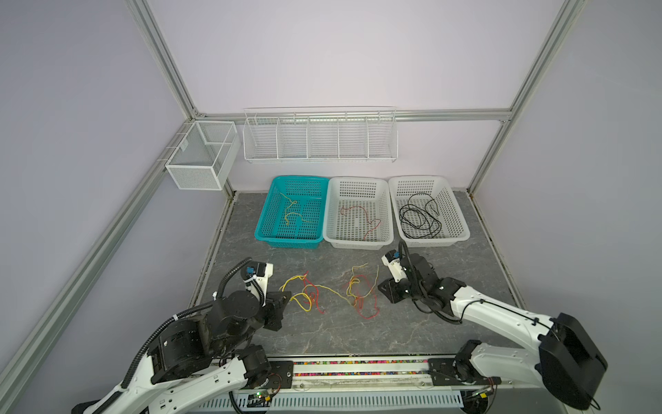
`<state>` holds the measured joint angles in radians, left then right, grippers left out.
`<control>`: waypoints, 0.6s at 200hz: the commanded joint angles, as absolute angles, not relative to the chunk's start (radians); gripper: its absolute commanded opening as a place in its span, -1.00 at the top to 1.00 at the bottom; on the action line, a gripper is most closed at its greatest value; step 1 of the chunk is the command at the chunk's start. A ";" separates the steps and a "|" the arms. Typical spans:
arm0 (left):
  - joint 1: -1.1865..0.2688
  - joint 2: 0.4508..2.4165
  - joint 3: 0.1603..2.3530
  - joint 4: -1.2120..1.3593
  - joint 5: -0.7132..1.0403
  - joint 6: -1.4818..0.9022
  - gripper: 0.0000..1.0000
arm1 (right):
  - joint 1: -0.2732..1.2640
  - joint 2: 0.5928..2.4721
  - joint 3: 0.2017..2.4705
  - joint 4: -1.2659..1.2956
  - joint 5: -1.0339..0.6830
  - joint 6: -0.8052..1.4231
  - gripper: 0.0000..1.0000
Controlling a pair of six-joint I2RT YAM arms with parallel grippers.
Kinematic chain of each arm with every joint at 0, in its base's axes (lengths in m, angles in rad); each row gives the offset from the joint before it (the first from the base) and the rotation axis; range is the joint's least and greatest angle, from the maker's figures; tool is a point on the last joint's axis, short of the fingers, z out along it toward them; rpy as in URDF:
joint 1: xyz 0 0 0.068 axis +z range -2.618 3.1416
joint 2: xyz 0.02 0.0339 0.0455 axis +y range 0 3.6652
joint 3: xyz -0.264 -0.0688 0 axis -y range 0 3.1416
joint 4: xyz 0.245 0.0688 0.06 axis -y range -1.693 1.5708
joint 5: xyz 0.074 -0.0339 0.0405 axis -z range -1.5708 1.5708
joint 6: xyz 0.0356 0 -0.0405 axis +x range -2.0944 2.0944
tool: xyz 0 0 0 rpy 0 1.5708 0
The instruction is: Untangle the cables
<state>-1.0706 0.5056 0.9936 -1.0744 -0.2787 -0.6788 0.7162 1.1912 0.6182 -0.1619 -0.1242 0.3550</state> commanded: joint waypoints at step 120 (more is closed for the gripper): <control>-1.067 0.547 0.961 -0.758 0.058 -0.643 1.00 | 0.838 1.003 0.701 0.124 -0.313 0.162 -0.29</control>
